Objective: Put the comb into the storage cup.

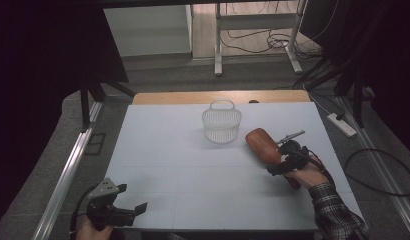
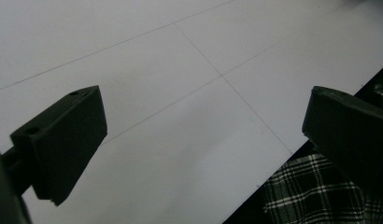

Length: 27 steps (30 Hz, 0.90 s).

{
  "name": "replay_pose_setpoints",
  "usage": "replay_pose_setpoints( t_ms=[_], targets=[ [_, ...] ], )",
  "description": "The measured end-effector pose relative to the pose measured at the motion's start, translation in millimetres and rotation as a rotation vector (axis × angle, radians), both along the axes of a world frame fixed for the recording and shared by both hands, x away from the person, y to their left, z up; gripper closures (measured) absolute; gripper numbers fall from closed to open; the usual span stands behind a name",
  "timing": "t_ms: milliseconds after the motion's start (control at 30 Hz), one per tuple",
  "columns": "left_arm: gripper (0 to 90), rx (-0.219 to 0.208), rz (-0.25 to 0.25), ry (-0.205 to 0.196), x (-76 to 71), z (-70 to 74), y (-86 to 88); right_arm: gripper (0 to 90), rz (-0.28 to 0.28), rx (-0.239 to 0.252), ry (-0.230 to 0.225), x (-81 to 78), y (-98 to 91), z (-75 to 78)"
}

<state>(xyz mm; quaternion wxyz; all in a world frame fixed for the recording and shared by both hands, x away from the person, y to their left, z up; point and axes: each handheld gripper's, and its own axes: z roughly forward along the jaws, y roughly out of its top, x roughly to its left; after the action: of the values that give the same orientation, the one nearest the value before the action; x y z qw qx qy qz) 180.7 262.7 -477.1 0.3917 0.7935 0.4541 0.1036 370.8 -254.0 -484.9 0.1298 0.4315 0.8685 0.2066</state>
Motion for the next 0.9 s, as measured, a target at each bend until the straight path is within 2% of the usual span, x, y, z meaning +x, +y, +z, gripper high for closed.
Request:
replay_pose_setpoints(
  t_ms=[167, 333, 500, 667, 767, 800, 833, 900],
  targets=[
    [0.8, 0.006, -0.005, 0.001, 0.1, 0.1, -0.4, 0.0, -0.009, -0.038, 0.024, 1.1, 0.9, -6.4],
    [0.8, 0.007, -0.007, 0.002, 0.2, 0.1, -0.4, 0.0, -0.016, -0.042, 0.051, 4.0, -1.0, -11.0],
    [0.8, 0.007, -0.007, 0.002, 0.2, 0.1, -0.3, 0.4, -0.012, -0.06, 0.056, 4.9, 0.1, -13.9],
    [0.8, 0.008, -0.006, 0.001, 0.2, 0.1, -0.6, 13.2, -0.014, -0.071, 0.026, 3.9, -0.1, -11.7],
    [0.8, 0.009, -0.006, 0.001, 0.3, 0.0, -0.7, 29.0, -0.012, -0.071, 0.006, 2.3, -0.7, -8.3],
    [0.8, 0.009, -0.006, 0.001, 0.3, 0.0, -0.7, 32.7, -0.007, -0.065, 0.004, 2.1, -1.0, -7.6],
    [0.8, 0.009, -0.006, 0.001, 0.3, 0.0, -0.8, 32.7, -0.007, -0.065, 0.004, 2.1, -1.0, -7.6],
    [0.8, 0.008, -0.005, 0.001, 0.2, 0.0, -1.0, 45.6, 0.003, -0.054, -0.01, 1.2, -1.9, -4.9]
  ],
)
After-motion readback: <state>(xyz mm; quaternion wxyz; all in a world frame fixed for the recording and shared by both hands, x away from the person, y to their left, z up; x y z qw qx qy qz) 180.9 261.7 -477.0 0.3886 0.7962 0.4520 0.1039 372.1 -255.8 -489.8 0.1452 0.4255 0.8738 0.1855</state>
